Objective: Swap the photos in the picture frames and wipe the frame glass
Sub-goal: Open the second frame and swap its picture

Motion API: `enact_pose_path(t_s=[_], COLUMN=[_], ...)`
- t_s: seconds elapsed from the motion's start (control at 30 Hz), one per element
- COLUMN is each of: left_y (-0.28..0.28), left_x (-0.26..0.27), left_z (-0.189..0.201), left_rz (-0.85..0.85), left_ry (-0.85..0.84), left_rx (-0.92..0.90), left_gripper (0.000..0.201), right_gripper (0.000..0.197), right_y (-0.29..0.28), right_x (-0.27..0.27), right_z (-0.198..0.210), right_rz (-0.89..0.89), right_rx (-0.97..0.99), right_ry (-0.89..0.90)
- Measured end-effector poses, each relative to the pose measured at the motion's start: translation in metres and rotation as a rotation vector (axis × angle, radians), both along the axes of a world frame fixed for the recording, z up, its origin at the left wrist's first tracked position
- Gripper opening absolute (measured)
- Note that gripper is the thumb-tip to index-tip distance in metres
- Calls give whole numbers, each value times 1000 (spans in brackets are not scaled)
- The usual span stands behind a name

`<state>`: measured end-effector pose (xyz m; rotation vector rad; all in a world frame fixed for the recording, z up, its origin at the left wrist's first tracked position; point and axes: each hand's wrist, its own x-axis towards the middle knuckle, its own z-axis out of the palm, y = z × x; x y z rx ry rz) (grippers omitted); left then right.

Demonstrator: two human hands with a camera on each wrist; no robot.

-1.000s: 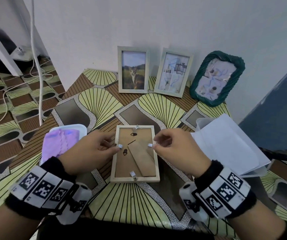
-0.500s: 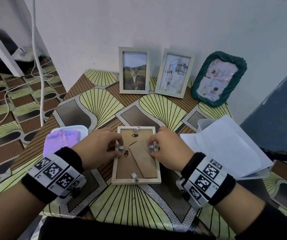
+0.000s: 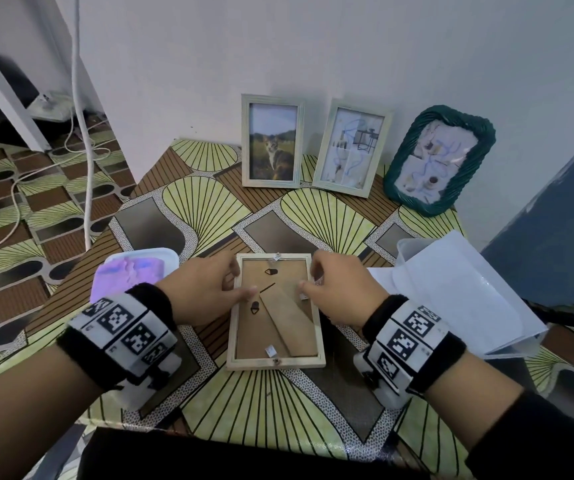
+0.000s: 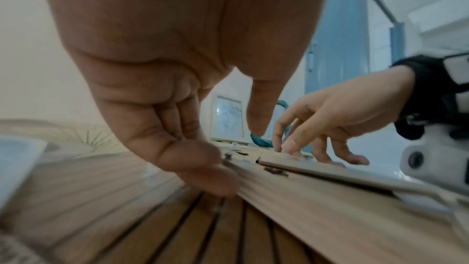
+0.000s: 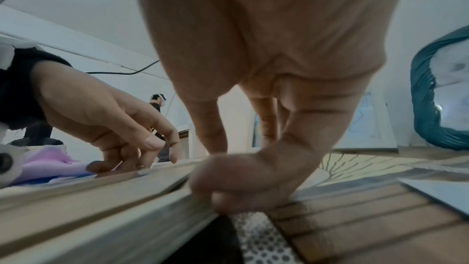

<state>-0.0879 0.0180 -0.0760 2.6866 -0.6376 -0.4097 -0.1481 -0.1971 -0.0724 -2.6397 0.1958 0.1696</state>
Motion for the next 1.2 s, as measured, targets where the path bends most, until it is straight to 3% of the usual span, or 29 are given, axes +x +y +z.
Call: enact_pose_path(t_s=[0.07, 0.2, 0.37, 0.73, 0.93, 1.2], left_y=[-5, -13, -18, -24, -24, -11], left_x=[9, 18, 23, 20, 17, 22], left_z=[0, -4, -11, -4, 1, 8], left_rz=[67, 243, 306, 310, 289, 212], left_ry=[78, 312, 397, 460, 501, 587], left_rx=[26, -125, -187, -200, -220, -228], left_gripper=[40, 40, 43, 46, 48, 48], right_gripper=[22, 22, 33, 52, 33, 33], right_y=[0, 4, 7, 7, -2, -8], right_x=[5, 12, 16, 13, 12, 12], right_z=[2, 6, 4, 1, 1, -1], right_rz=[-78, -135, -160, -132, -59, -47], right_rx=[114, 225, 274, 334, 255, 299], right_ry=[127, 241, 278, 309, 280, 261])
